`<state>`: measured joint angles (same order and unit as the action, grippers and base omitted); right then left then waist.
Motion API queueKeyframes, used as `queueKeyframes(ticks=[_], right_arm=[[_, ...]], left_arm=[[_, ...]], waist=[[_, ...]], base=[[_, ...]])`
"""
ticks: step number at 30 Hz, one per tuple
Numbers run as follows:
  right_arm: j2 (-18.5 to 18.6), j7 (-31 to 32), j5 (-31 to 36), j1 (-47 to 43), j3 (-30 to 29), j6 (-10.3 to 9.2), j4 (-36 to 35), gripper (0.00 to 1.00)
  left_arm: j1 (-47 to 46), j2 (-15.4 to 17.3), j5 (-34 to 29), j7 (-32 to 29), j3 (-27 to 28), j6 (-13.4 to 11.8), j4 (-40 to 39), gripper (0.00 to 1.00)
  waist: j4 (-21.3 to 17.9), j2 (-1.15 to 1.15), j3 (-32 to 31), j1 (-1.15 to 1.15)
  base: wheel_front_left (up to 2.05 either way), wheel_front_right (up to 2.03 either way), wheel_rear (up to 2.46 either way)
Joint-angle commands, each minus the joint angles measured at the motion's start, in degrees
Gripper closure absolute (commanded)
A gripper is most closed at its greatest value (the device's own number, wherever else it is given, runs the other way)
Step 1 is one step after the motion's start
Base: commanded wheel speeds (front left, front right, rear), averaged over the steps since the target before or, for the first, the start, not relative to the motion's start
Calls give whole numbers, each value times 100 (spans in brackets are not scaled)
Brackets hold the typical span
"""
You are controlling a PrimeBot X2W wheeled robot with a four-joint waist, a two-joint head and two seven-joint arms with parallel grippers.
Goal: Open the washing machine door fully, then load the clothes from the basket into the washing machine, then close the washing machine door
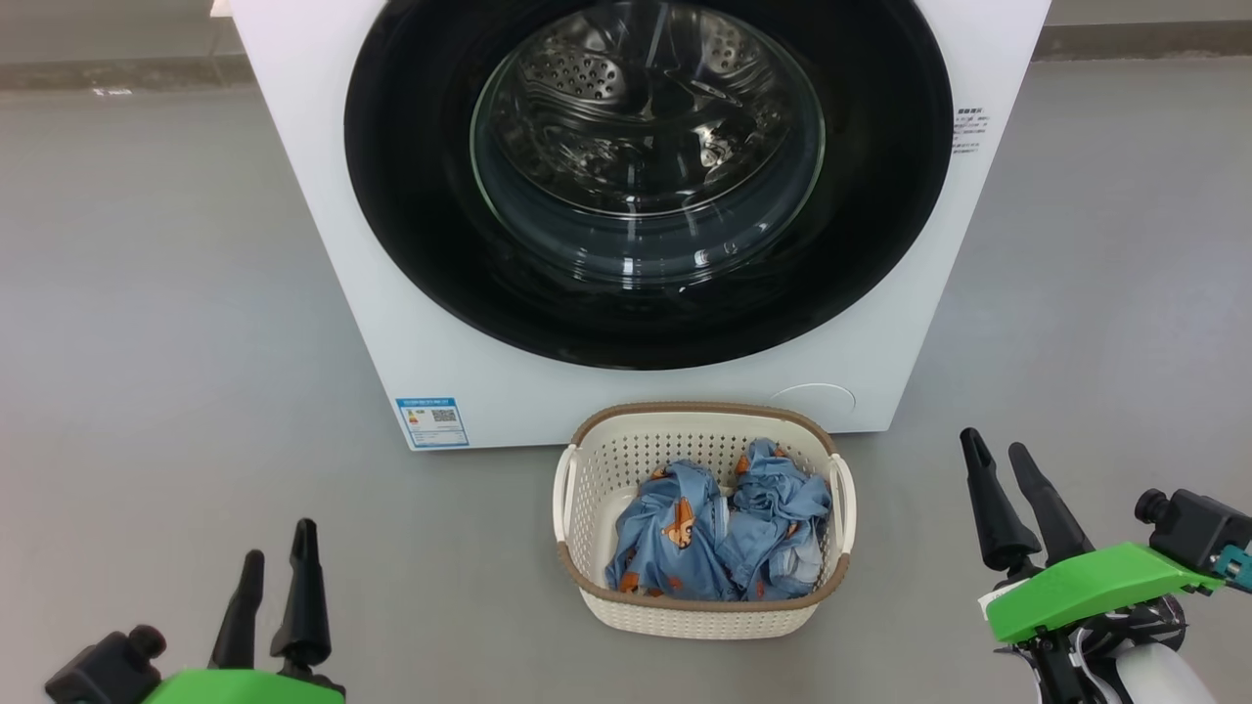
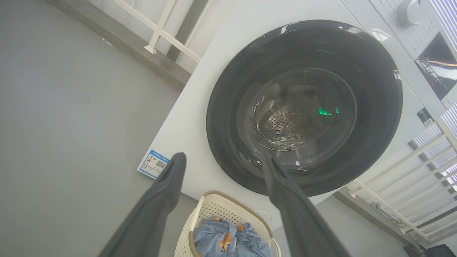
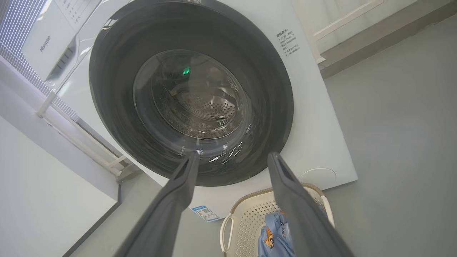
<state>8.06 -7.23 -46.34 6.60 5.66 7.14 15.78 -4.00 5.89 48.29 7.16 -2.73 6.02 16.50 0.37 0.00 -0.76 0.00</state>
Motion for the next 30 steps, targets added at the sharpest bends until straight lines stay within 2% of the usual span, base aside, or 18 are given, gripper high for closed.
queueKeyframes(ticks=[1, 30], right_arm=[[124, -76, 137, 309, 118, 24, -126, 0], [354, -585, 1980, 512, 377, 32, 49, 0]], left_arm=[[-299, 66, -153, 74, 110, 45, -108, 0], [-401, 194, -1982, 590, 47, 124, -58, 0]], waist=[[1, 0, -2, 0], [-10, 0, -44, 0]], base=[[0, 0, 0], [0, 0, 0]])
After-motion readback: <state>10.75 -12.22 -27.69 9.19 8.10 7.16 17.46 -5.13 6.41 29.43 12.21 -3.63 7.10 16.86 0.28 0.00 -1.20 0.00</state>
